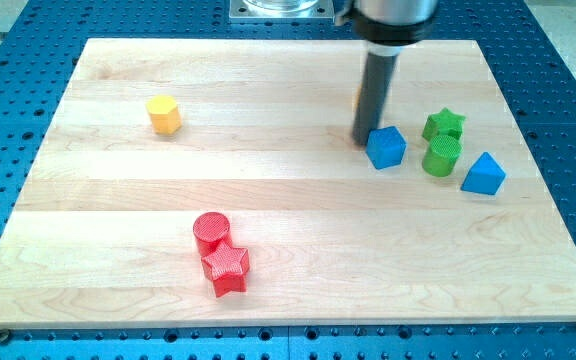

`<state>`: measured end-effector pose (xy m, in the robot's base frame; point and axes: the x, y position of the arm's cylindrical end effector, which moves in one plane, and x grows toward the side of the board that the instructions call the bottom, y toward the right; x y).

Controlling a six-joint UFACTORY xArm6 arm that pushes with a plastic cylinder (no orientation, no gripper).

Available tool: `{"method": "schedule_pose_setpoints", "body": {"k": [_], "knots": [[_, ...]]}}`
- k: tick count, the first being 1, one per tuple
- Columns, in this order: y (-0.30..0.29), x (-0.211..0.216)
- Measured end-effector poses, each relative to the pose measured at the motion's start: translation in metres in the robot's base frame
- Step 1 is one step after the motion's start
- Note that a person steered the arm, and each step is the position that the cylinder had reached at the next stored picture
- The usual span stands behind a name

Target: Push the blue cube into the green circle

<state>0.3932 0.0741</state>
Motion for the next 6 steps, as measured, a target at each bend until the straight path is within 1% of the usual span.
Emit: {"method": "schedule_pose_setpoints", "body": {"k": [1,2,3,4,5,6], "knots": [[-0.023,0.009],[0.014,0.012],[0.021,0.012],[0.047,0.012],[0.019,0.006],[-0.024,-0.035]]}}
